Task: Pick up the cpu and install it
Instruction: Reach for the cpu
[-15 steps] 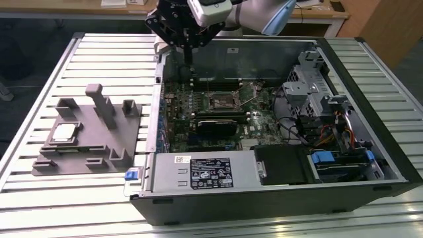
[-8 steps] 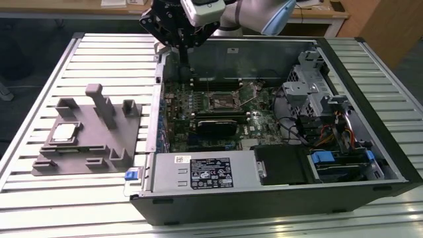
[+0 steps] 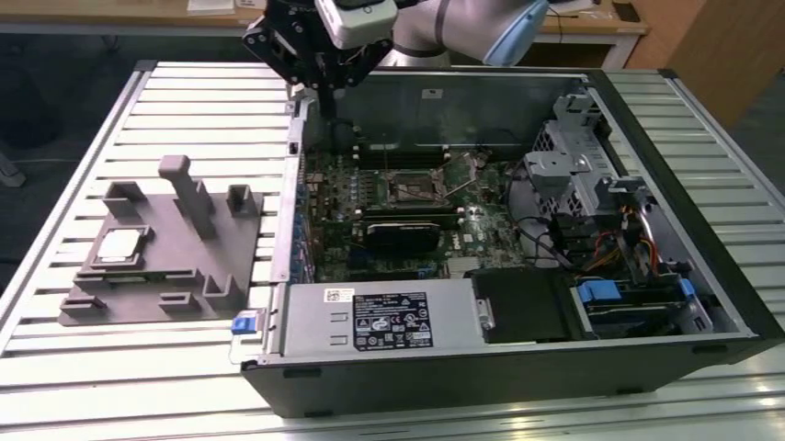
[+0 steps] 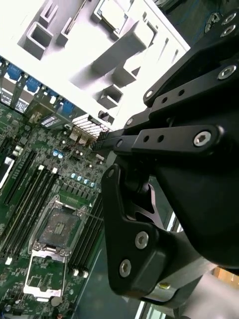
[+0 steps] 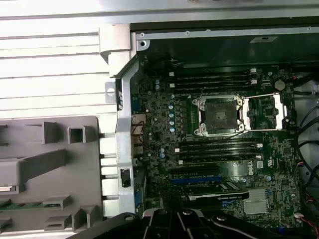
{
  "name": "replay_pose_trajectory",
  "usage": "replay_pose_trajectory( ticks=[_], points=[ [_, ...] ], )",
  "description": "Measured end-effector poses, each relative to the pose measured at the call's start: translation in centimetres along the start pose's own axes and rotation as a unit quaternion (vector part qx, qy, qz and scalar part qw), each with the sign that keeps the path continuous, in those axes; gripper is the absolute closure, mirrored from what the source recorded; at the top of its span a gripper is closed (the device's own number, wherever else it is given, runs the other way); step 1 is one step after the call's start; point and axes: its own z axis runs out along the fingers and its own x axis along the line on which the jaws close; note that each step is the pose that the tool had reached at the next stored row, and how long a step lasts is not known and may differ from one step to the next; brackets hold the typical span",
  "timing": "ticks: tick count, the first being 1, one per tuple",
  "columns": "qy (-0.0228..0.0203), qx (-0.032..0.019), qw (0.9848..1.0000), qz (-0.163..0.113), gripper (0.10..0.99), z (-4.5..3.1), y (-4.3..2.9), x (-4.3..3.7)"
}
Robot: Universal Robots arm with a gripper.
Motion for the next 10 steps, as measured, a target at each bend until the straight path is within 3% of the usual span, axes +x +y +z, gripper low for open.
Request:
replay_pose_trajectory(
  ticks=[10],
  points=[
    [0.0000,0.0001,1.0000,0.000,0.980,0.02,-0.15,1.92]
  ],
)
